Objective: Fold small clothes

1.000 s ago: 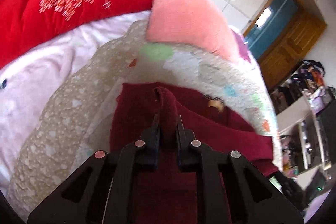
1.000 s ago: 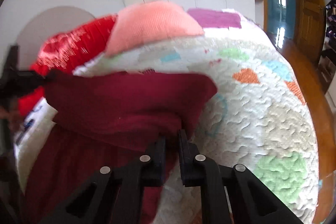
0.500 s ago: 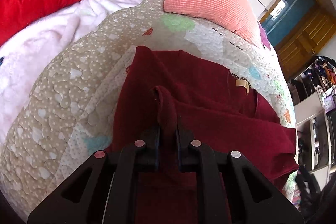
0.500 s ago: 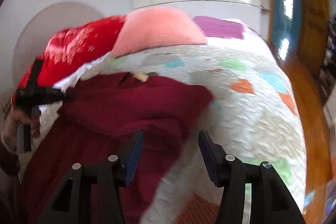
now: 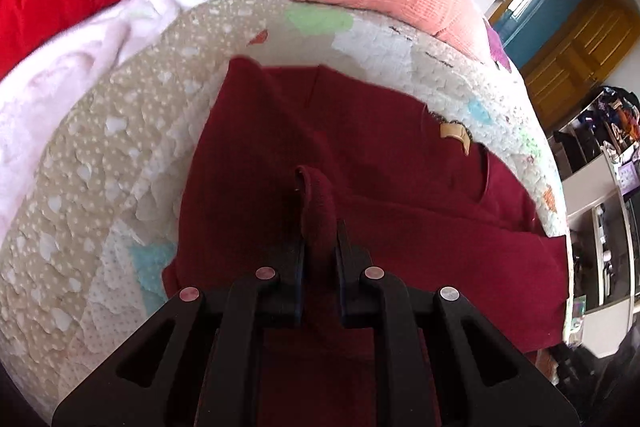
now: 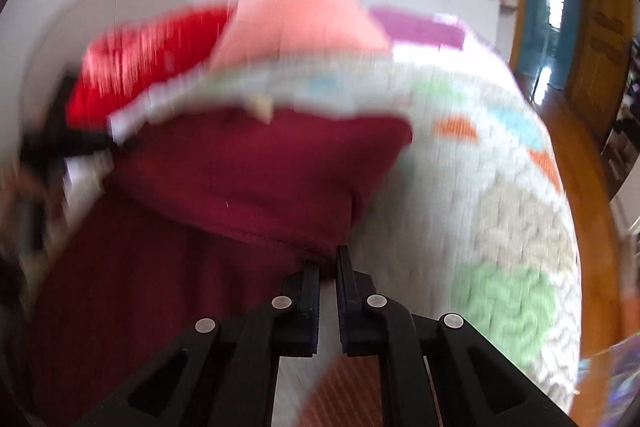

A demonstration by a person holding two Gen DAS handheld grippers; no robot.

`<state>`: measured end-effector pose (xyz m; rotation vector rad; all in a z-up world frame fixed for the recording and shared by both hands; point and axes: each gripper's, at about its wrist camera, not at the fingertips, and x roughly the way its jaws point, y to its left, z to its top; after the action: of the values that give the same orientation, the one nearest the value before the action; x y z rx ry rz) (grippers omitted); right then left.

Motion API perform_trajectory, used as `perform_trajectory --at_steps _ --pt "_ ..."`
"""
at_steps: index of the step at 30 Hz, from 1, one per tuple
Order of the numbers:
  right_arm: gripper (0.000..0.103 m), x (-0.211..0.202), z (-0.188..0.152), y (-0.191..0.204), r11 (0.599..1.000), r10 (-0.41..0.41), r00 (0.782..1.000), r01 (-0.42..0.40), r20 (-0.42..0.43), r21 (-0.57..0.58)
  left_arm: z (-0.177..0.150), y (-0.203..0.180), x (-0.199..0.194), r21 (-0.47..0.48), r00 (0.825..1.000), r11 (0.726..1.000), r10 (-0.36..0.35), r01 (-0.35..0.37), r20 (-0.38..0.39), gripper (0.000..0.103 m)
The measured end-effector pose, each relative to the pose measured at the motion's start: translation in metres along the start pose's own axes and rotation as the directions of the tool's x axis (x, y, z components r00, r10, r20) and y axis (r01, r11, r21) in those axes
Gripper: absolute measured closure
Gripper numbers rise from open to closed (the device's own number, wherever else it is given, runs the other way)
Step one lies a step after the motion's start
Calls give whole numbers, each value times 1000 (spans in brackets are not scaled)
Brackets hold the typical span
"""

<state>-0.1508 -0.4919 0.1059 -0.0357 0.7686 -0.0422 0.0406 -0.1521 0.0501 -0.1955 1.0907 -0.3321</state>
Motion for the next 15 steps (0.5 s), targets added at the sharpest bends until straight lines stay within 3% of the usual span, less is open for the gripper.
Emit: perform_trajectory --at_steps 2,4,6,9,12,15 --pt "97 3 -11 -2 1000 -10 998 10 -57 -7 0 1 -5 13 1000 1000 -10 10 7 91" --pt "97 -8 -13 -13 999 -3 998 5 -59 39 1 1 -10 22 1000 1000 -14 14 14 91" --pt "97 -22 -5 -26 995 10 1000 -7 -22 102 2 -1 -11 34 1000 999 -11 10 23 91" --pt "96 -38 16 -36 976 58 993 -79 106 203 3 -8 -8 51 999 999 3 -5 36 91" --pt "97 -21 36 -17 984 63 993 -79 103 162 6 -15 -7 72 998 997 -6 2 56 91" --pt "97 14 47 5 994 59 998 -62 39 94 11 -16 -13 90 996 995 28 -36 90 90"
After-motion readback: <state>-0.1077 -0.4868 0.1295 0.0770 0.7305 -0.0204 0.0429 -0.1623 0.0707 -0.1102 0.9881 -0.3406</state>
